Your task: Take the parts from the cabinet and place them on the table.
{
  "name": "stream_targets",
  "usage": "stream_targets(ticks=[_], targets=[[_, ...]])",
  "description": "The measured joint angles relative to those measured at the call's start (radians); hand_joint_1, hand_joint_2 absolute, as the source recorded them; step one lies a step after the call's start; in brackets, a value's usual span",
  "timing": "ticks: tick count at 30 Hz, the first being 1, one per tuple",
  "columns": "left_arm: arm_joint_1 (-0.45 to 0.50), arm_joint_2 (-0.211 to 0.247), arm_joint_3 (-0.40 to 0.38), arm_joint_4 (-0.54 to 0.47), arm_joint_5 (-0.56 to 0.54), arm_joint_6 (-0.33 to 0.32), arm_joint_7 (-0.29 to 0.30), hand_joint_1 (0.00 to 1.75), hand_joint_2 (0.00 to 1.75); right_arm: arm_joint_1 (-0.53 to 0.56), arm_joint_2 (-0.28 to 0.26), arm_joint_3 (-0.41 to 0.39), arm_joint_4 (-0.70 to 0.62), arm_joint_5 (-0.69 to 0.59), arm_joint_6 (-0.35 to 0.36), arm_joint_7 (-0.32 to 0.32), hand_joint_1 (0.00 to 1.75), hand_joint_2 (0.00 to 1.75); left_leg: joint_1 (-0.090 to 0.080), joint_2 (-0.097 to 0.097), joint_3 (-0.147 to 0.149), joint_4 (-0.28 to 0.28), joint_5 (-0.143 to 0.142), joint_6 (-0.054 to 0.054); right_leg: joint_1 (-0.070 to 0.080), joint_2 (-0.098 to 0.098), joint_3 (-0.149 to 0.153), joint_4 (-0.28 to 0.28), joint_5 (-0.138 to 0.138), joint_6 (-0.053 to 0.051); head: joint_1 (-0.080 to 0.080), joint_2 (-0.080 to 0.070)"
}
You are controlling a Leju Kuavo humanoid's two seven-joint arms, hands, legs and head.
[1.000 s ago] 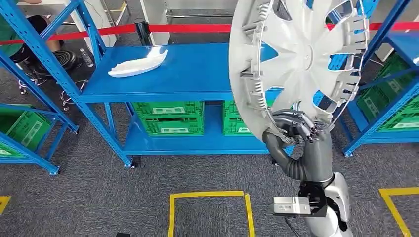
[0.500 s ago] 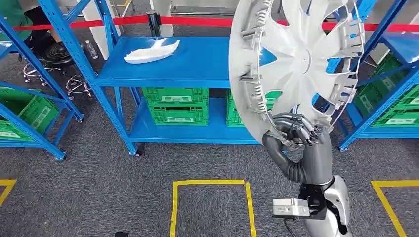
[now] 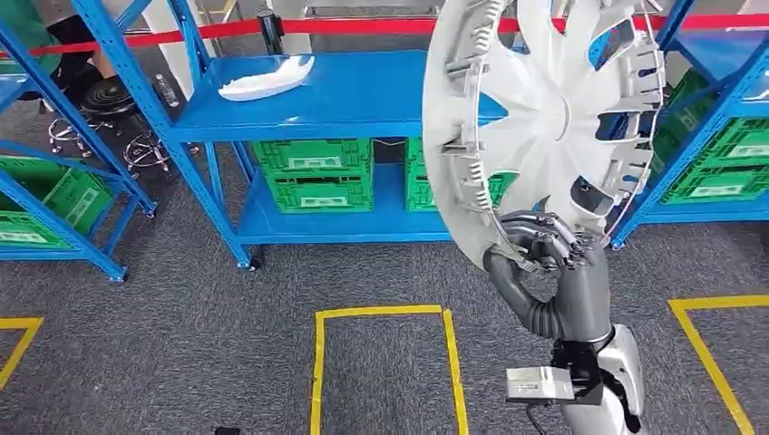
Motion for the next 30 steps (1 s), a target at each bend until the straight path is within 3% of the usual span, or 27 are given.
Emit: stream_targets(ticks=[1,2,3,4,5,6,7,9,10,11,12,13,14,15,16,17,18,19,20,21,22,23,26,27,28,29,30], targets=[[0.0,0.0,0.0,0.0,0.0,0.0,0.0,0.0,1.75,0.0,-0.001,0.0,0.0,-0.005,0.0,0.0,1.75,1.75,0.0,0.0,-0.004,0.059,-0.013,-0.002,0.0,0.004,-0.013,0.001,0.014,0.002,0.0,0.0],[0.0,0.0,0.0,0.0,0.0,0.0,0.0,0.0,1.75,0.001,-0.001,0.0,0.0,-0.007,0.002,0.0,1.75,1.75,0.001,0.0,0.005,0.085,0.004,-0.001,0.0,0.011,-0.031,0.001,0.028,0.004,0.0,0.0],[0.0,0.0,0.0,0.0,0.0,0.0,0.0,0.0,1.75,0.001,-0.002,0.0,0.0,-0.008,0.003,0.0,1.75,1.75,0.001,-0.001,0.033,0.073,0.042,0.001,0.0,0.018,-0.05,0.002,0.042,0.007,0.0,0.0],[-0.001,0.0,0.0,0.0,0.0,0.0,0.001,0.0,1.75,0.001,-0.003,0.0,0.0,-0.008,0.005,0.0,1.75,1.75,0.001,-0.006,0.082,0.017,0.078,0.004,0.0,0.03,-0.066,0.003,0.055,0.011,0.0,0.0],[-0.001,0.0,0.0,0.0,0.0,0.0,0.001,0.0,1.75,0.001,-0.003,0.0,0.0,-0.009,0.008,0.0,1.75,1.75,0.001,-0.021,0.15,-0.075,0.096,0.011,0.0,0.038,-0.08,0.003,0.068,0.015,0.0,0.0],[-0.002,0.002,0.0,-0.001,-0.001,0.0,0.001,0.0,1.75,0.0,-0.003,0.0,0.0,-0.01,0.009,0.0,1.75,1.75,0.001,-0.066,0.223,-0.179,0.073,0.02,-0.003,0.044,-0.087,0.003,0.079,0.018,0.0,0.0],[-0.003,0.002,0.0,-0.002,-0.002,-0.001,0.0,0.0,1.75,-0.002,-0.003,0.0,0.0,-0.011,0.009,0.0,1.75,1.75,0.001,-0.085,0.275,-0.257,0.042,0.027,0.001,0.051,-0.094,0.004,0.088,0.025,0.001,0.0],[-0.003,0.002,0.0,-0.001,-0.003,-0.004,0.0,0.0,1.75,-0.002,-0.003,0.0,0.0,-0.011,0.011,0.0,1.75,1.75,-0.007,-0.073,0.262,-0.264,0.044,0.033,-0.006,0.066,-0.098,-0.006,0.113,0.04,0.0,0.0],[-0.004,0.003,0.0,-0.001,-0.004,-0.005,0.001,0.0,1.75,-0.002,-0.003,0.0,0.0,-0.01,0.012,-0.001,1.75,1.75,-0.011,-0.063,0.256,-0.262,0.051,0.04,-0.007,0.078,-0.101,-0.014,0.126,0.048,0.0,0.0],[-0.003,0.0,0.0,0.0,-0.005,-0.005,0.001,0.0,1.75,-0.001,-0.004,0.0,0.0,-0.008,0.012,-0.001,1.75,1.75,0.001,-0.046,0.247,-0.271,0.068,0.053,-0.004,0.089,-0.107,-0.019,0.137,0.056,0.0,0.0],[-0.005,0.002,0.0,0.0,-0.006,-0.005,0.001,0.0,1.75,0.001,-0.006,0.0,0.0,-0.008,0.012,-0.001,1.75,1.75,0.001,-0.029,0.241,-0.272,0.08,0.063,-0.004,0.057,-0.123,0.001,0.101,0.054,0.0,0.0],[-0.005,0.002,0.0,0.0,-0.006,-0.006,0.001,0.0,1.75,-0.001,-0.006,0.0,0.0,-0.007,0.012,0.0,1.75,1.75,0.0,-0.018,0.228,-0.271,0.09,0.074,-0.004,0.027,-0.14,0.048,0.04,0.055,0.009,0.0],[-0.003,0.002,0.0,0.0,-0.007,-0.006,0.001,0.0,1.75,-0.002,-0.006,0.0,0.0,-0.008,0.012,0.0,1.75,1.75,-0.001,-0.004,0.214,-0.27,0.101,0.074,-0.005,0.009,-0.161,0.123,-0.028,0.059,0.01,0.0],[-0.001,0.002,0.0,0.0,-0.007,-0.006,0.002,0.0,1.75,-0.002,-0.006,0.0,0.0,-0.007,0.013,0.0,1.75,1.75,-0.002,0.009,0.2,-0.268,0.111,0.074,-0.006,0.004,-0.18,0.203,-0.077,0.064,0.009,0.0],[-0.001,0.003,0.0,0.0,-0.008,-0.006,0.003,0.0,1.75,-0.002,-0.006,0.0,0.0,-0.007,0.013,0.0,1.75,1.75,-0.002,0.024,0.184,-0.266,0.122,0.075,-0.007,0.002,-0.194,0.274,-0.102,0.068,0.011,0.0],[-0.001,0.003,0.0,0.0,-0.009,-0.006,0.003,0.0,1.75,-0.002,-0.006,-0.001,0.0,-0.007,0.014,0.0,1.75,1.75,-0.002,0.04,0.166,-0.263,0.132,0.073,-0.008,0.001,-0.192,0.32,-0.092,0.072,0.011,0.0],[-0.002,0.003,0.0,0.0,-0.009,-0.008,0.003,0.0,1.75,-0.002,-0.006,-0.001,0.0,-0.005,0.015,0.0,1.75,1.75,-0.002,0.054,0.15,-0.259,0.139,0.071,-0.009,-0.002,-0.17,0.317,-0.056,0.075,0.011,0.0],[-0.002,0.003,0.0,0.0,-0.009,-0.009,0.003,0.0,1.75,-0.002,-0.006,-0.001,0.0,-0.005,0.016,0.0,1.75,1.75,-0.001,0.068,0.133,-0.252,0.146,0.068,-0.011,-0.007,-0.128,0.274,-0.017,0.076,0.012,0.0],[-0.003,0.003,0.0,0.0,-0.009,-0.009,0.003,0.0,1.75,-0.002,-0.006,-0.001,0.0,-0.005,0.017,0.0,1.75,1.75,0.0,0.08,0.12,-0.243,0.151,0.063,-0.012,-0.022,-0.07,0.202,0.005,0.078,0.011,0.0],[-0.004,0.003,0.0,-0.001,-0.01,-0.009,0.003,0.0,1.75,-0.003,-0.006,-0.001,0.0,-0.004,0.018,0.0,1.75,1.75,-0.002,0.089,0.111,-0.232,0.154,0.059,-0.011,-0.056,0.001,0.113,0.001,0.079,0.012,0.0],[-0.003,0.003,0.0,-0.002,-0.012,-0.009,0.003,0.0,1.75,-0.008,-0.006,-0.001,0.0,-0.003,0.019,0.0,1.75,1.75,-0.007,0.097,0.101,-0.222,0.156,0.053,-0.003,-0.102,0.06,0.024,-0.043,0.081,0.016,0.0],[-0.005,0.002,0.0,-0.001,-0.013,-0.009,0.003,0.0,1.75,-0.009,-0.005,-0.001,0.0,-0.002,0.021,0.0,1.75,1.75,-0.009,0.109,0.099,-0.219,0.162,0.045,0.002,-0.093,0.069,-0.005,-0.062,0.057,0.013,0.0],[-0.009,0.002,0.0,-0.001,-0.019,-0.009,0.004,0.0,1.75,-0.002,-0.006,-0.004,0.0,-0.001,0.022,0.0,1.75,1.75,-0.007,0.145,0.097,-0.223,0.176,0.028,0.004,-0.062,0.038,-0.006,-0.047,0.03,0.015,0.0],[-0.01,0.002,0.0,-0.001,-0.021,-0.009,0.004,0.0,1.75,0.0,-0.005,-0.004,-0.001,0.0,0.022,0.0,1.75,1.75,0.0,0.107,0.089,-0.214,0.162,0.016,-0.001,-0.054,0.034,-0.007,-0.037,0.019,0.013,0.0],[-0.009,0.002,0.0,-0.001,-0.024,-0.008,0.004,0.0,1.75,-0.001,-0.006,-0.005,-0.002,0.0,0.022,0.0,1.75,1.75,0.001,0.052,0.078,-0.179,0.116,0.01,-0.003,-0.044,0.025,-0.007,-0.029,0.012,0.013,0.0],[-0.007,0.002,0.0,0.0,-0.025,-0.008,0.004,0.0,1.75,-0.001,-0.004,-0.006,-0.003,0.0,0.022,0.0,1.75,1.75,0.001,0.018,0.058,-0.108,0.058,0.007,-0.003,-0.032,0.015,-0.007,-0.02,0.008,0.01,0.0],[-0.005,0.002,0.0,0.0,-0.025,-0.008,0.004,0.0,1.75,0.0,-0.003,-0.006,-0.003,0.001,0.022,0.0,1.75,1.75,0.001,0.006,0.036,-0.032,0.012,0.006,-0.002,-0.019,0.005,-0.007,-0.011,0.006,0.01,0.0]])
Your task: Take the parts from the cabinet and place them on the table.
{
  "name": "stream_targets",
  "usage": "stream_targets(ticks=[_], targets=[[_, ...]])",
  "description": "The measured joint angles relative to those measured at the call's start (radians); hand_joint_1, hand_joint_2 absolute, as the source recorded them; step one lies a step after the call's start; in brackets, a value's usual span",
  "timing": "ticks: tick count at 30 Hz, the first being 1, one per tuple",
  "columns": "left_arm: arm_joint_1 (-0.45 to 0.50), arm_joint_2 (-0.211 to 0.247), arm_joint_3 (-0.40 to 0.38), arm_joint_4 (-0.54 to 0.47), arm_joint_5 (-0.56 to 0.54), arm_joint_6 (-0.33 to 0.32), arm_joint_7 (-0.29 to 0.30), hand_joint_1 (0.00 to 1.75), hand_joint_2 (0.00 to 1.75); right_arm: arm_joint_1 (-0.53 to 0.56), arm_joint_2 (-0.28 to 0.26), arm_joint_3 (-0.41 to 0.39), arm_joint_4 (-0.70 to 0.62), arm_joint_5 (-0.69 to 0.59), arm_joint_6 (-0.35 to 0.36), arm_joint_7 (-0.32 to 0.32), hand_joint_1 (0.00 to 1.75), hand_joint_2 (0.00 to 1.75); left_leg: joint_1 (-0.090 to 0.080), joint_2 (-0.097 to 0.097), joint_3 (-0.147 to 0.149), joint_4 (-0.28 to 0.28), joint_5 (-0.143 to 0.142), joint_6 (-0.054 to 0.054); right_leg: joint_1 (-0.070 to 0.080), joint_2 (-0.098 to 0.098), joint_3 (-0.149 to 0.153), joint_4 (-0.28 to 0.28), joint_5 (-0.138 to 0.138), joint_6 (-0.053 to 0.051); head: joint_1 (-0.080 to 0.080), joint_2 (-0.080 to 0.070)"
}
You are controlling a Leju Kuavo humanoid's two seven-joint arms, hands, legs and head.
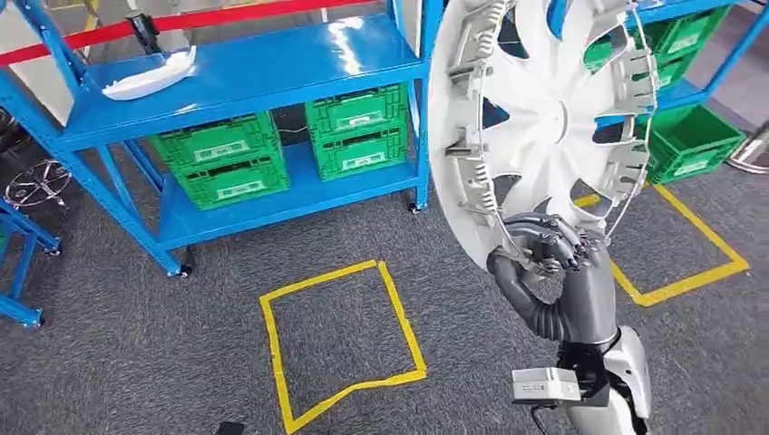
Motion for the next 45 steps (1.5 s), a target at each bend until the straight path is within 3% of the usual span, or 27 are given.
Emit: stream_targets(ticks=[1,3,5,6,7,10,11,12,14,16,17,18,20,21,22,27,28,29,32,34,36,37,38,41,42,44,45], targets=[[0.001,0.0,0.0,0.0,0.0,0.0,0.0,0.0,1.75,0.001,0.0,0.0,0.0,0.0,0.0,0.0,1.75,1.75,0.0,-0.004,-0.02,0.073,-0.031,0.001,0.002,0.015,-0.008,0.001,0.009,0.0,0.0,0.0],[0.001,0.0,0.0,0.0,0.0,0.0,0.001,0.0,1.75,0.002,0.0,-0.001,0.0,0.0,0.0,0.0,1.75,1.75,-0.001,-0.006,-0.005,0.092,-0.02,0.005,0.003,0.045,-0.026,0.002,0.026,0.002,0.0,0.0],[0.0,0.0,0.0,0.0,0.0,0.0,0.001,0.0,1.75,0.004,0.0,-0.002,0.0,0.0,0.0,0.0,1.75,1.75,-0.001,-0.017,0.093,-0.054,0.051,0.016,0.004,0.074,-0.036,0.002,0.037,0.007,0.0,0.0],[0.0,0.0,0.0,0.0,0.0,0.0,0.001,0.0,1.75,0.005,0.0,-0.002,-0.001,0.0,0.001,0.0,1.75,1.75,-0.001,-0.042,0.15,-0.148,0.081,0.024,0.004,0.086,-0.038,0.003,0.04,0.01,0.0,0.0],[-0.001,0.003,0.0,0.0,0.0,0.0,0.003,0.0,1.75,0.006,0.0,-0.002,-0.002,0.002,0.001,0.0,1.75,1.75,-0.001,-0.087,0.184,-0.204,0.054,0.033,0.003,0.093,-0.044,0.002,0.047,0.016,0.001,0.0],[-0.001,0.002,0.0,0.0,0.001,0.0,0.005,0.0,1.75,0.009,0.0,-0.002,-0.003,0.011,0.001,0.0,1.75,1.75,-0.008,-0.074,0.19,-0.22,0.061,0.031,-0.006,0.124,-0.054,0.0,0.063,0.038,-0.001,0.0],[-0.002,0.001,0.0,0.0,0.001,0.0,0.006,0.0,1.75,0.014,0.0,-0.003,-0.004,0.013,0.002,0.0,1.75,1.75,-0.005,-0.06,0.189,-0.225,0.067,0.039,-0.001,0.138,-0.055,-0.005,0.07,0.047,-0.001,0.0],[-0.002,-0.004,0.0,0.0,0.001,0.0,0.006,0.0,1.75,0.018,0.0,-0.006,-0.008,0.016,0.002,0.0,1.75,1.75,0.007,-0.042,0.19,-0.236,0.076,0.05,-0.005,0.131,-0.06,0.001,0.065,0.046,-0.002,0.0],[-0.003,-0.003,0.0,-0.001,0.0,0.0,0.006,0.0,1.75,0.015,0.0,-0.009,-0.011,0.018,0.004,0.0,1.75,1.75,0.004,-0.019,0.18,-0.237,0.083,0.06,0.004,0.044,-0.105,0.098,-0.009,0.055,0.013,0.0],[0.003,-0.004,0.0,0.0,0.0,0.0,0.008,0.0,1.75,0.016,0.0,-0.009,-0.011,0.021,0.009,-0.001,1.75,1.75,0.003,0.01,0.171,-0.231,0.084,0.061,0.002,0.023,-0.17,0.256,-0.082,0.065,0.013,0.0],[0.005,-0.004,0.0,0.0,0.0,0.001,0.01,0.0,1.75,0.017,0.0,-0.01,-0.011,0.021,0.01,0.001,1.75,1.75,0.002,0.025,0.164,-0.226,0.085,0.061,0.001,0.021,-0.188,0.307,-0.098,0.068,0.013,0.0],[0.006,-0.004,0.0,0.0,0.0,0.002,0.011,0.0,1.75,0.016,0.0,-0.011,-0.011,0.023,0.011,0.002,1.75,1.75,0.003,0.04,0.158,-0.219,0.084,0.061,-0.001,0.018,-0.182,0.307,-0.088,0.071,0.013,0.0],[0.005,-0.005,0.0,0.0,0.001,0.002,0.011,0.0,1.75,0.015,0.0,-0.012,-0.011,0.027,0.014,0.002,1.75,1.75,0.003,0.065,0.149,-0.208,0.082,0.057,-0.004,0.004,-0.097,0.174,-0.026,0.071,0.013,0.0],[0.005,-0.006,0.0,0.0,0.001,0.002,0.01,0.0,1.75,0.011,0.0,-0.012,-0.011,0.027,0.017,0.002,1.75,1.75,0.003,0.077,0.146,-0.201,0.08,0.053,-0.004,-0.023,-0.035,0.075,0.007,0.07,0.013,0.0],[0.005,-0.005,0.0,0.0,0.004,0.002,0.01,0.0,1.75,0.005,0.0,-0.012,-0.011,0.027,0.02,0.001,1.75,1.75,-0.001,0.087,0.144,-0.195,0.077,0.048,0.003,-0.066,-0.01,0.017,-0.01,0.062,0.013,0.0],[0.002,-0.006,0.0,0.0,0.005,0.002,0.006,0.0,1.75,0.004,0.003,-0.015,-0.013,0.027,0.022,0.001,1.75,1.75,-0.005,0.117,0.142,-0.193,0.076,0.018,0.002,-0.016,-0.025,0.013,0.018,0.019,0.01,0.0],[0.002,-0.006,0.0,0.0,0.003,0.002,0.006,0.0,1.75,0.005,0.004,-0.015,-0.015,0.027,0.022,0.0,1.75,1.75,0.0,0.058,0.133,-0.17,0.052,0.009,-0.001,-0.009,-0.028,0.012,0.023,0.013,0.009,0.0],[0.003,-0.006,0.0,0.0,0.003,0.002,0.006,0.0,1.75,0.005,0.005,-0.015,-0.015,0.027,0.022,0.002,1.75,1.75,0.0,0.022,0.114,-0.118,0.012,0.007,-0.002,-0.001,-0.031,0.012,0.026,0.008,0.007,0.0],[0.008,-0.006,0.0,0.0,0.002,0.001,0.01,0.0,1.75,0.007,0.008,-0.015,-0.015,0.028,0.022,0.001,1.75,1.75,0.0,-0.003,0.024,0.1,-0.089,0.006,0.001,0.037,-0.045,0.013,0.035,0.003,0.005,0.0],[0.009,-0.006,0.0,0.0,0.002,0.001,0.011,0.0,1.75,0.01,0.008,-0.015,-0.015,0.029,0.022,0.001,1.75,1.75,0.0,-0.005,0.042,0.075,-0.051,0.01,0.001,0.067,-0.05,0.014,0.041,0.007,0.005,0.0],[0.008,-0.006,0.0,0.0,0.002,0.001,0.013,0.0,1.75,0.011,0.008,-0.015,-0.015,0.029,0.022,0.001,1.75,1.75,0.001,-0.029,0.133,-0.101,0.04,0.019,0.0,0.098,-0.051,0.015,0.046,0.014,0.005,0.0],[0.008,-0.006,0.0,0.0,0.002,0.001,0.014,0.0,1.75,0.011,0.009,-0.015,-0.015,0.029,0.022,0.001,1.75,1.75,0.003,-0.081,0.169,-0.179,0.058,0.025,-0.002,0.108,-0.053,0.016,0.048,0.017,0.005,0.0],[0.008,-0.004,0.0,0.0,0.002,0.0,0.014,0.0,1.75,0.008,0.009,-0.016,-0.015,0.028,0.022,0.001,1.75,1.75,0.006,-0.129,0.174,-0.204,0.047,0.027,0.004,0.119,-0.06,0.021,0.052,0.025,0.006,0.0],[0.007,-0.005,0.0,0.0,0.002,0.0,0.015,0.0,1.75,0.008,0.009,-0.016,-0.015,0.029,0.021,0.001,1.75,1.75,-0.006,-0.091,0.172,-0.198,0.054,0.039,-0.008,0.159,-0.073,0.009,0.07,0.05,0.005,0.0],[0.007,-0.008,0.0,0.001,0.001,-0.001,0.014,0.0,1.75,0.008,0.008,-0.018,-0.015,0.03,0.021,0.002,1.75,1.75,0.005,-0.073,0.175,-0.209,0.065,0.05,-0.005,0.177,-0.078,0.006,0.078,0.059,0.005,0.0],[0.005,-0.008,0.0,-0.001,-0.003,-0.003,0.014,0.0,1.75,0.008,0.009,-0.019,-0.016,0.034,0.018,0.003,1.75,1.75,0.006,-0.043,0.171,-0.214,0.074,0.062,0.001,0.075,-0.105,0.064,0.029,0.059,0.017,0.0],[0.007,-0.009,0.0,0.0,-0.004,-0.008,0.015,0.0,1.75,0.006,0.009,-0.019,-0.016,0.037,0.018,0.003,1.75,1.75,0.004,-0.026,0.168,-0.213,0.075,0.063,0.002,0.043,-0.139,0.14,-0.015,0.065,0.018,0.0]])
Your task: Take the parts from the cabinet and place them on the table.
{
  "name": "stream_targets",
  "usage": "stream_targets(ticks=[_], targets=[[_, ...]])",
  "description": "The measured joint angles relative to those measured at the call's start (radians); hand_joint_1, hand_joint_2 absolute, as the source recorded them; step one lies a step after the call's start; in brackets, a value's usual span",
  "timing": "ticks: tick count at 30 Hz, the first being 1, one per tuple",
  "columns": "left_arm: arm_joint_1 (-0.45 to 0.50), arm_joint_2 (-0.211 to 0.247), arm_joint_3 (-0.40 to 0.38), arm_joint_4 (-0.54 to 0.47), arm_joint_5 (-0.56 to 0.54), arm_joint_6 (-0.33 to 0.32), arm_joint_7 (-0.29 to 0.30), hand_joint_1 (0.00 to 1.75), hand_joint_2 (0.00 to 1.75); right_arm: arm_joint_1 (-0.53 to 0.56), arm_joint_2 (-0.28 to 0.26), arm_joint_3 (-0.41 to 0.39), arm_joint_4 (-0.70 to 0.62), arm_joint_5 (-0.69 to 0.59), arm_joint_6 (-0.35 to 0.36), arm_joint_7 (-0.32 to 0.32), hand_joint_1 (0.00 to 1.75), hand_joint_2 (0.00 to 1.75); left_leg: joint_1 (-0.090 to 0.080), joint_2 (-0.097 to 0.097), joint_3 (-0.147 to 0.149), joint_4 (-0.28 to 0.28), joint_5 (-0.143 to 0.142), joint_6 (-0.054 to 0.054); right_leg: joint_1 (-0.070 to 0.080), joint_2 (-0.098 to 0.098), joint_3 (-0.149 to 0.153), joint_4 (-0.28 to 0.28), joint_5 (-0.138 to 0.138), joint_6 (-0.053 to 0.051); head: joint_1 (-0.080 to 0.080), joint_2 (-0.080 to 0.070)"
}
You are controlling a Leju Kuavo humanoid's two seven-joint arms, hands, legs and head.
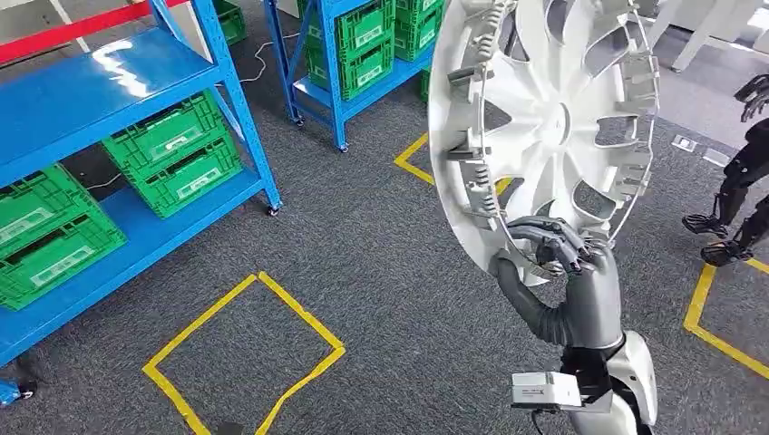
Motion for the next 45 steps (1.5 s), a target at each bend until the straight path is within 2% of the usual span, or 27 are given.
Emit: stream_targets(ticks=[2,3,5,6,7,8,12,13,15,17,18,21,22,23,27,28,29,30,32,34,36,37,38,39,43,44,45], targets=[[0.005,-0.001,0.0,0.0,-0.003,-0.001,0.007,0.0,1.75,0.005,0.0,0.0,0.0,0.008,-0.005,0.004,1.75,1.75,-0.003,0.034,-0.006,0.003,0.0,0.0,-0.001,-0.02,-0.063,0.152,-0.065,0.006,0.0,0.0],[0.005,-0.001,0.0,0.0,-0.005,-0.002,0.008,0.0,1.75,0.01,0.0,0.0,0.0,0.011,-0.009,0.008,1.75,1.75,-0.003,0.052,-0.009,0.005,0.0,0.0,-0.002,-0.024,-0.072,0.18,-0.067,0.008,0.0,0.0],[0.004,-0.001,0.0,0.0,-0.009,-0.003,0.01,0.0,1.75,0.013,0.0,0.0,-0.001,0.016,-0.01,0.014,1.75,1.75,-0.003,0.081,-0.012,0.009,-0.002,-0.001,-0.003,-0.031,-0.013,0.09,-0.019,0.007,0.0,0.0],[0.003,-0.002,0.0,0.0,-0.011,-0.005,0.011,0.0,1.75,0.013,0.0,0.0,-0.004,0.021,-0.01,0.018,1.75,1.75,-0.003,0.095,-0.012,0.011,-0.004,-0.004,-0.003,-0.046,0.051,-0.014,0.02,0.005,0.0,0.0],[0.003,-0.003,-0.001,0.0,-0.013,-0.005,0.014,0.0,1.75,0.013,0.0,0.0,-0.01,0.027,-0.01,0.022,1.75,1.75,-0.003,0.108,-0.01,0.015,-0.007,-0.008,-0.001,-0.084,0.11,-0.108,0.043,0.002,0.0,0.0],[0.003,-0.003,-0.001,0.0,-0.014,-0.006,0.017,0.0,1.75,0.014,0.0,0.0,-0.014,0.032,-0.011,0.026,1.75,1.75,-0.012,0.116,-0.011,0.016,-0.011,-0.014,0.007,-0.109,0.112,-0.118,0.034,-0.008,-0.001,0.0],[0.002,-0.005,-0.002,0.0,-0.018,-0.011,0.023,0.0,1.75,0.042,-0.004,-0.006,-0.034,0.043,-0.02,0.035,1.75,1.75,-0.012,0.151,0.002,0.009,-0.014,-0.037,0.008,-0.066,0.104,-0.13,0.045,-0.034,0.0,0.0],[0.003,-0.005,-0.002,0.0,-0.024,-0.013,0.027,0.0,1.75,0.053,-0.005,-0.006,-0.04,0.046,-0.023,0.036,1.75,1.75,-0.006,0.13,-0.002,0.018,-0.025,-0.044,0.0,-0.057,0.108,-0.136,0.051,-0.042,-0.002,0.0],[0.006,-0.005,-0.004,0.001,-0.034,-0.015,0.032,0.0,1.75,0.064,-0.006,-0.007,-0.05,0.046,-0.032,0.04,1.75,1.75,-0.003,0.044,-0.042,0.12,-0.098,-0.05,-0.003,-0.039,0.104,-0.138,0.056,-0.052,-0.006,0.0],[0.011,-0.004,-0.006,0.001,-0.036,-0.02,0.037,0.0,1.75,0.077,-0.006,-0.007,-0.054,0.052,-0.038,0.046,1.75,1.75,-0.003,0.023,-0.114,0.279,-0.168,-0.054,-0.002,-0.012,0.1,-0.137,0.057,-0.054,-0.008,0.0],[0.014,-0.003,-0.009,0.001,-0.037,-0.023,0.037,0.0,1.75,0.086,-0.006,-0.007,-0.058,0.06,-0.043,0.051,1.75,1.75,-0.003,0.021,-0.134,0.321,-0.173,-0.055,-0.001,0.002,0.099,-0.136,0.058,-0.054,-0.009,0.0],[0.016,-0.003,-0.017,0.001,-0.05,-0.024,0.038,0.0,1.75,0.108,-0.006,-0.007,-0.075,0.086,-0.049,0.071,1.75,1.75,-0.001,0.01,-0.069,0.173,-0.062,-0.048,-0.002,0.048,0.1,-0.134,0.06,-0.05,-0.01,0.0],[0.016,-0.003,-0.019,0.001,-0.05,-0.024,0.038,0.0,1.75,0.112,-0.006,-0.007,-0.081,0.089,-0.049,0.074,1.75,1.75,0.001,-0.014,-0.03,0.085,-0.02,-0.044,-0.002,0.062,0.1,-0.133,0.061,-0.048,-0.01,0.0],[0.017,-0.002,-0.019,0.001,-0.05,-0.024,0.039,0.0,1.75,0.116,-0.006,-0.007,-0.087,0.091,-0.049,0.076,1.75,1.75,0.004,-0.072,-0.008,0.03,-0.016,-0.039,-0.002,0.072,0.097,-0.131,0.063,-0.042,-0.01,0.0],[0.015,-0.002,-0.019,0.001,-0.043,-0.024,0.03,0.0,1.75,0.124,-0.007,-0.007,-0.108,0.119,-0.047,0.083,1.75,1.75,-0.004,-0.041,-0.001,0.016,-0.013,-0.024,-0.006,0.126,0.079,-0.136,0.08,-0.01,-0.01,0.0],[0.014,-0.005,-0.019,0.001,-0.043,-0.023,0.024,0.0,1.75,0.125,-0.01,-0.007,-0.111,0.125,-0.044,0.085,1.75,1.75,0.006,-0.024,0.0,0.006,-0.004,-0.011,-0.009,0.122,0.075,-0.132,0.078,-0.007,-0.01,0.0],[0.012,-0.005,-0.019,0.0,-0.043,-0.023,0.018,0.0,1.75,0.122,-0.011,-0.007,-0.111,0.13,-0.044,0.089,1.75,1.75,0.003,-0.012,0.0,0.003,-0.001,-0.006,0.0,0.05,0.064,-0.107,0.059,-0.005,-0.007,0.0],[0.011,-0.005,-0.019,0.0,-0.044,-0.023,0.016,0.0,1.75,0.117,-0.012,-0.007,-0.111,0.137,-0.042,0.09,1.75,1.75,0.001,0.003,-0.002,0.003,0.0,0.0,0.002,0.005,0.035,-0.046,0.019,0.0,-0.002,0.0],[0.014,-0.007,-0.019,0.0,-0.045,-0.019,0.023,0.0,1.75,0.115,-0.013,-0.007,-0.111,0.138,-0.042,0.091,1.75,1.75,-0.002,0.034,-0.006,0.004,0.0,0.002,-0.001,-0.019,-0.041,0.122,-0.059,0.007,-0.003,0.0],[0.015,-0.007,-0.019,0.0,-0.042,-0.016,0.026,0.0,1.75,0.116,-0.017,-0.007,-0.111,0.138,-0.042,0.093,1.75,1.75,-0.003,0.064,-0.008,0.005,0.0,0.002,-0.004,-0.023,-0.065,0.182,-0.066,0.01,-0.003,0.0],[0.012,-0.009,-0.019,0.0,-0.039,-0.009,0.026,0.0,1.75,0.116,-0.019,-0.007,-0.111,0.137,-0.043,0.091,1.75,1.75,-0.002,0.092,-0.007,0.007,-0.003,-0.001,-0.005,-0.036,0.012,0.052,0.003,0.01,-0.002,0.0],[0.011,-0.01,-0.019,0.0,-0.037,-0.008,0.025,0.0,1.75,0.115,-0.02,-0.007,-0.111,0.137,-0.043,0.09,1.75,1.75,-0.002,0.104,-0.006,0.009,-0.006,-0.004,-0.004,-0.062,0.067,-0.041,0.037,0.008,-0.003,0.0],[0.01,-0.01,-0.019,0.0,-0.032,-0.007,0.023,0.0,1.75,0.113,-0.021,-0.007,-0.111,0.137,-0.043,0.088,1.75,1.75,-0.006,0.113,-0.004,0.013,-0.01,-0.01,-0.001,-0.123,0.112,-0.118,0.044,0.005,-0.002,0.0],[0.01,-0.01,-0.019,0.0,-0.03,-0.003,0.023,0.0,1.75,0.11,-0.021,-0.007,-0.111,0.136,-0.044,0.086,1.75,1.75,-0.014,0.122,-0.007,0.018,-0.017,-0.018,0.005,-0.131,0.11,-0.123,0.044,-0.007,-0.004,0.0],[0.007,-0.009,-0.018,0.0,-0.027,0.013,0.051,0.0,1.75,0.11,-0.025,-0.007,-0.111,0.133,-0.046,0.082,1.75,1.75,-0.013,0.166,0.008,0.009,-0.02,-0.038,0.007,-0.074,0.1,-0.128,0.051,-0.036,-0.005,0.0],[0.006,-0.009,-0.018,0.0,-0.032,0.016,0.061,0.0,1.75,0.111,-0.025,-0.007,-0.111,0.132,-0.047,0.079,1.75,1.75,-0.008,0.144,0.004,0.017,-0.03,-0.046,0.0,-0.062,0.103,-0.133,0.056,-0.043,-0.005,0.0],[0.004,-0.009,-0.018,0.0,-0.032,0.02,0.066,0.0,1.75,0.108,-0.026,-0.007,-0.111,0.128,-0.048,0.078,1.75,1.75,-0.006,0.077,-0.009,0.052,-0.058,-0.05,-0.001,-0.052,0.102,-0.133,0.057,-0.046,-0.008,0.0]])
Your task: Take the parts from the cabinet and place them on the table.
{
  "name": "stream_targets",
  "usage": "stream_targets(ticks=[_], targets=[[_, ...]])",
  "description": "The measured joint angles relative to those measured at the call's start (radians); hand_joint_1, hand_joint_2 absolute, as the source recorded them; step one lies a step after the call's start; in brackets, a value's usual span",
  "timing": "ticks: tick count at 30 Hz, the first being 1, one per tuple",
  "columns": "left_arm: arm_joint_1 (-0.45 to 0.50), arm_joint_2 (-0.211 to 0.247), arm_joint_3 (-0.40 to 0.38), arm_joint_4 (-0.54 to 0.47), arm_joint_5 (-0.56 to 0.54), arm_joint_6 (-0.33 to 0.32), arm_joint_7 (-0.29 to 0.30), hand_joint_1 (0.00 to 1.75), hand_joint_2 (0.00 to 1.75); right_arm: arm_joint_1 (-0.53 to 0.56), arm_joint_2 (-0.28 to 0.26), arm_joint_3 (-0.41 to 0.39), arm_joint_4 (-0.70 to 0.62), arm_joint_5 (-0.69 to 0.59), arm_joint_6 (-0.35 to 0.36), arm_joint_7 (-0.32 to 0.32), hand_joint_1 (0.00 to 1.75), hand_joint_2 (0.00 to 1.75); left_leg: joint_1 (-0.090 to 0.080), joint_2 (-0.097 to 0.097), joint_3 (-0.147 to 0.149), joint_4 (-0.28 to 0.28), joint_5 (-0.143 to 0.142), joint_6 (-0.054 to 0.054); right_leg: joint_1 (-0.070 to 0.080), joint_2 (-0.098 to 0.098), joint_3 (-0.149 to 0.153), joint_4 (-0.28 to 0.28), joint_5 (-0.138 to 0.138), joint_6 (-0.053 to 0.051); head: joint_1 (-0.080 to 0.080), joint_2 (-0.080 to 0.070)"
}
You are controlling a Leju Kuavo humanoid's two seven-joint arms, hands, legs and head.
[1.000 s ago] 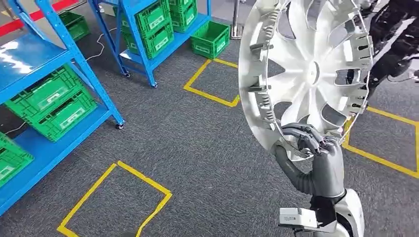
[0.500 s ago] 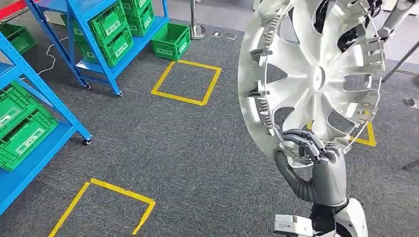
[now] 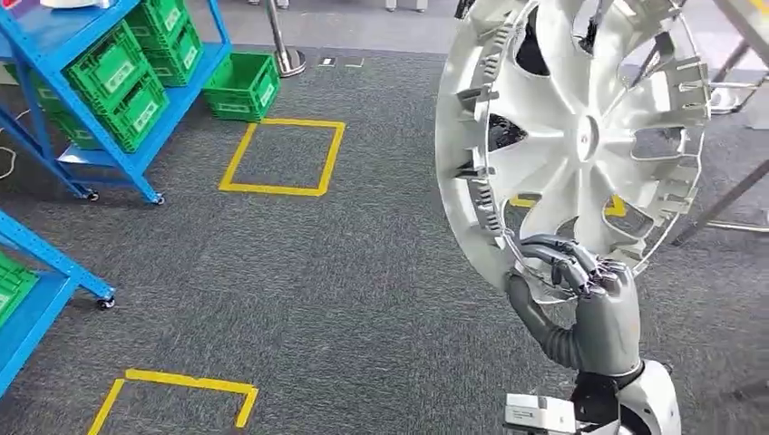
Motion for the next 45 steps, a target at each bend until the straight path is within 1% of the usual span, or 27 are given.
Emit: stream_targets(ticks=[2,4,5,7,8,9,10,13,14,16,18,19,20,22,24,25,28,29,31,34,35,36,38,39,40,44,45], targets=[[0.002,0.001,0.0,0.0,-0.002,0.002,0.015,0.0,1.75,-0.007,0.0,0.0,0.003,-0.008,-0.001,0.0,1.75,1.75,0.001,-0.046,-0.069,0.146,-0.077,-0.001,0.001,0.023,-0.004,0.0,0.002,-0.007,-0.006,0.0],[0.008,0.004,0.0,0.001,-0.002,0.002,0.019,0.0,1.75,-0.011,0.0,0.0,0.011,-0.006,-0.006,-0.004,1.75,1.75,0.001,-0.056,-0.124,0.252,-0.102,-0.001,0.003,0.054,-0.005,0.001,0.003,-0.009,-0.006,0.0],[0.009,0.005,0.0,0.001,-0.001,0.0,0.015,0.0,1.75,-0.009,0.0,0.0,0.013,-0.005,-0.01,-0.004,1.75,1.75,0.001,-0.058,-0.12,0.237,-0.077,0.0,0.004,0.071,-0.004,0.001,0.003,-0.008,-0.006,0.0],[0.008,0.007,0.0,0.0,0.0,-0.003,0.002,0.0,1.75,-0.009,0.001,0.0,0.017,-0.003,-0.02,-0.004,1.75,1.75,0.002,-0.069,-0.064,0.102,0.014,0.006,0.003,0.101,-0.004,0.003,0.004,-0.006,-0.006,0.0],[0.006,0.008,0.0,0.0,0.0,-0.003,-0.003,0.0,1.75,-0.009,0.001,0.0,0.017,-0.008,-0.021,-0.005,1.75,1.75,0.005,-0.102,-0.027,0.015,0.057,0.008,0.002,0.113,-0.004,0.006,0.004,-0.004,-0.006,0.0],[0.004,0.01,0.0,0.0,0.001,-0.003,-0.009,0.0,1.75,-0.008,0.002,0.0,0.018,-0.02,-0.021,-0.011,1.75,1.75,0.01,-0.165,-0.011,-0.019,0.047,0.012,0.0,0.122,-0.008,0.006,0.005,0.001,-0.005,0.0],[0.003,0.012,0.001,0.0,0.007,-0.004,-0.018,0.0,1.75,-0.013,0.003,0.0,0.018,-0.033,-0.021,-0.016,1.75,1.75,0.011,-0.176,-0.016,-0.032,0.05,0.011,0.001,0.137,-0.016,0.012,0.008,0.01,-0.005,0.0],[-0.001,0.018,0.003,-0.001,0.024,-0.003,-0.03,0.0,1.75,-0.01,0.009,0.0,0.018,-0.042,-0.02,-0.024,1.75,1.75,-0.001,-0.138,-0.008,-0.033,0.057,0.029,-0.008,0.176,-0.025,-0.003,0.024,0.037,-0.005,0.0],[-0.003,0.018,0.003,-0.001,0.026,-0.003,-0.034,0.0,1.75,-0.009,0.009,0.0,0.018,-0.043,-0.02,-0.024,1.75,1.75,0.01,-0.119,-0.004,-0.047,0.066,0.041,-0.012,0.167,-0.028,0.004,0.02,0.038,-0.005,0.0],[-0.006,0.019,0.005,-0.003,0.034,0.0,-0.047,0.0,1.75,-0.02,0.01,0.0,0.021,-0.045,-0.015,-0.027,1.75,1.75,0.005,-0.091,-0.004,-0.05,0.068,0.049,0.002,0.063,-0.075,0.099,-0.041,0.042,0.002,0.0],[-0.004,0.021,0.01,-0.003,0.04,0.002,-0.058,0.0,1.75,-0.032,0.013,0.001,0.027,-0.047,-0.011,-0.034,1.75,1.75,0.0,-0.058,-0.005,-0.049,0.066,0.052,0.0,0.034,-0.147,0.255,-0.111,0.047,0.002,0.0],[-0.003,0.023,0.011,-0.003,0.04,0.003,-0.063,0.0,1.75,-0.036,0.016,0.001,0.031,-0.048,-0.011,-0.034,1.75,1.75,-0.001,-0.039,-0.006,-0.049,0.065,0.053,-0.001,0.03,-0.175,0.317,-0.127,0.049,0.002,0.0],[-0.004,0.025,0.013,-0.003,0.04,0.006,-0.067,0.0,1.75,-0.04,0.018,0.001,0.036,-0.048,-0.01,-0.034,1.75,1.75,-0.001,-0.024,-0.005,-0.049,0.065,0.052,-0.002,0.027,-0.173,0.317,-0.116,0.049,0.003,0.0],[-0.005,0.027,0.017,-0.003,0.038,0.007,-0.063,0.0,1.75,-0.05,0.021,0.001,0.041,-0.047,-0.012,-0.032,1.75,1.75,-0.001,0.002,-0.003,-0.048,0.061,0.05,-0.003,0.017,-0.097,0.185,-0.047,0.048,0.002,0.0],[-0.005,0.03,0.018,-0.003,0.037,0.006,-0.049,0.0,1.75,-0.057,0.026,0.001,0.041,-0.045,-0.016,-0.029,1.75,1.75,-0.002,0.022,0.002,-0.044,0.055,0.043,0.001,-0.044,0.003,0.017,0.003,0.042,0.003,0.0],[-0.003,0.035,0.019,-0.003,0.037,0.007,-0.043,0.0,1.75,-0.061,0.031,0.001,0.041,-0.045,-0.018,-0.026,1.75,1.75,-0.01,0.032,0.0,-0.039,0.048,0.033,0.01,-0.055,0.005,0.002,-0.001,0.031,0.001,0.0],[-0.002,0.047,0.022,-0.003,0.037,0.011,-0.024,0.0,1.75,-0.062,0.038,0.001,0.041,-0.045,-0.031,-0.025,1.75,1.75,-0.006,0.059,0.01,-0.047,0.05,0.018,0.017,-0.018,-0.004,0.003,0.001,0.014,0.001,0.0],[-0.002,0.051,0.024,-0.004,0.037,0.012,-0.019,0.0,1.75,-0.061,0.043,0.001,0.038,-0.045,-0.034,-0.025,1.75,1.75,-0.004,0.055,0.008,-0.044,0.043,0.009,0.005,-0.006,0.001,-0.007,0.008,0.003,0.0,0.0],[-0.001,0.061,0.026,-0.005,0.037,0.015,-0.007,0.0,1.75,-0.065,0.053,0.001,0.034,-0.047,-0.035,-0.026,1.75,1.75,0.003,-0.036,-0.022,0.027,-0.004,0.001,0.004,0.009,0.001,-0.01,0.012,-0.006,-0.005,0.0],[0.006,0.07,0.032,-0.004,0.037,0.019,-0.002,0.0,1.75,-0.064,0.064,0.001,0.034,-0.048,-0.036,-0.026,1.75,1.75,0.003,-0.057,-0.136,0.258,-0.098,-0.005,0.005,0.048,0.0,-0.009,0.011,-0.009,-0.006,0.0],[0.008,0.073,0.034,-0.004,0.037,0.019,-0.002,0.0,1.75,-0.064,0.067,0.001,0.034,-0.048,-0.036,-0.026,1.75,1.75,0.003,-0.057,-0.153,0.285,-0.096,-0.005,0.005,0.061,-0.001,-0.008,0.011,-0.009,-0.007,0.0],[0.008,0.074,0.034,-0.004,0.038,0.019,-0.003,0.0,1.75,-0.064,0.067,0.001,0.034,-0.049,-0.036,-0.026,1.75,1.75,0.003,-0.058,-0.146,0.262,-0.065,-0.004,0.005,0.077,0.0,-0.007,0.011,-0.009,-0.007,0.0],[0.007,0.076,0.034,-0.005,0.038,0.019,-0.012,0.0,1.75,-0.064,0.069,0.001,0.034,-0.052,-0.038,-0.026,1.75,1.75,0.006,-0.068,-0.08,0.103,0.032,0.0,0.004,0.105,0.001,-0.003,0.011,-0.007,-0.007,0.0],[0.006,0.078,0.034,-0.005,0.038,0.019,-0.016,0.0,1.75,-0.064,0.07,0.001,0.034,-0.055,-0.039,-0.026,1.75,1.75,0.01,-0.097,-0.039,0.012,0.075,0.001,0.002,0.118,0.001,-0.001,0.01,-0.003,-0.007,0.0],[0.005,0.078,0.034,-0.005,0.038,0.018,-0.022,0.0,1.75,-0.062,0.07,0.0,0.034,-0.055,-0.041,-0.025,1.75,1.75,0.015,-0.161,-0.022,-0.024,0.059,0.003,0.004,0.129,-0.004,0.002,0.01,0.006,-0.007,0.0],[0.002,0.074,0.035,-0.005,0.035,0.008,-0.054,0.0,1.75,-0.031,0.07,-0.011,0.024,-0.049,-0.056,-0.02,1.75,1.75,0.003,-0.124,-0.019,-0.029,0.068,0.028,-0.005,0.174,-0.017,-0.005,0.024,0.036,-0.006,0.0],[0.0,0.07,0.035,-0.005,0.031,0.006,-0.058,0.0,1.75,-0.022,0.07,-0.017,0.023,-0.047,-0.059,-0.019,1.75,1.75,0.01,-0.107,-0.017,-0.04,0.075,0.039,-0.006,0.156,-0.02,0.001,0.019,0.037,-0.007,0.0]])
